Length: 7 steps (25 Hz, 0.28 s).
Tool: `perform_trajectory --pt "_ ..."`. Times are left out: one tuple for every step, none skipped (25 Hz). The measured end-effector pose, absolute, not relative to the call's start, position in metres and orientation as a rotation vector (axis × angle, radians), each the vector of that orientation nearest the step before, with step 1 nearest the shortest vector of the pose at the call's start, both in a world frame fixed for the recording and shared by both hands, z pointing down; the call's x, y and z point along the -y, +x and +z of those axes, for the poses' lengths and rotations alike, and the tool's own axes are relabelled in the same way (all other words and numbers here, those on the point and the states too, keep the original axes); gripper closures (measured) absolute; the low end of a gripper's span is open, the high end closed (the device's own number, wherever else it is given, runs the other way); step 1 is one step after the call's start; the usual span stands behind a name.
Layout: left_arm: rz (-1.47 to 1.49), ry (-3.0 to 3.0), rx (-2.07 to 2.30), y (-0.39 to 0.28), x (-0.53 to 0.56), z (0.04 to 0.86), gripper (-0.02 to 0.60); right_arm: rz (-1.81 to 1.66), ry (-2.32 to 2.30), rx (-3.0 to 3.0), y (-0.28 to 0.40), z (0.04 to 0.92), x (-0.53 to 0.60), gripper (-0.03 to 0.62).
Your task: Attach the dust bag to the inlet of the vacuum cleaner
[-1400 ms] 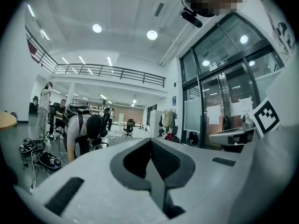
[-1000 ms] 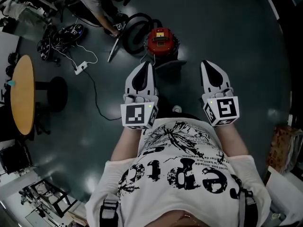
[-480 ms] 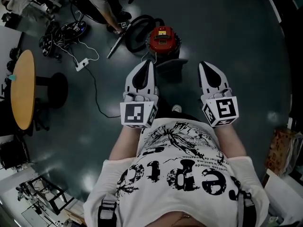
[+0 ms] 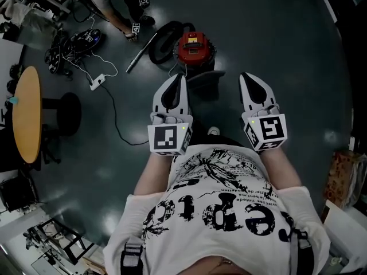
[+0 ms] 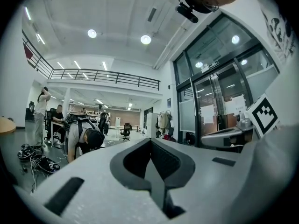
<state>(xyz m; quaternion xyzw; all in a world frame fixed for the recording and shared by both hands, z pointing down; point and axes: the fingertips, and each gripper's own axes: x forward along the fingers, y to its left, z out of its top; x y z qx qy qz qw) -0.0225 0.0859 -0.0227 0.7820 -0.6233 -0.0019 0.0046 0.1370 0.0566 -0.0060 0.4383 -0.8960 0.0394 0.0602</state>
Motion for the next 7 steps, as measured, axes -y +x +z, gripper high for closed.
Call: perform_trajectory --pt "-0.001 2.449 1.953 -0.0214 -0.0857 -0.0216 0.578 0.120 1.323 2.709 0.1373 -0.0044 -0.0560 0.592" --pt "0.002 2.447 1.954 -0.0205 -0.0855 -0.0208 0.578 0.120 1.318 2.706 0.1377 -0.0026 -0.0555 0.592" --pt "0.004 2.445 1.955 -0.0198 -0.0851 -0.0201 0.578 0.120 1.313 2.703 0.1380 -0.0009 -0.0550 0.592" --pt "0.006 2.443 1.955 -0.0191 -0.0847 -0.0196 0.578 0.121 1.309 2.701 0.1383 0.0008 -0.0548 0.592" --pt "0.009 2.442 1.956 -0.0186 -0.0841 -0.0192 0.578 0.123 1.305 2.700 0.1385 0.0023 -0.0547 0.592" --pt "0.012 2.442 1.957 -0.0181 -0.0836 -0.0188 0.578 0.126 1.302 2.700 0.1387 0.0038 -0.0546 0.592" --pt "0.016 2.441 1.958 -0.0177 -0.0830 -0.0184 0.578 0.128 1.299 2.699 0.1388 0.0052 -0.0546 0.592"
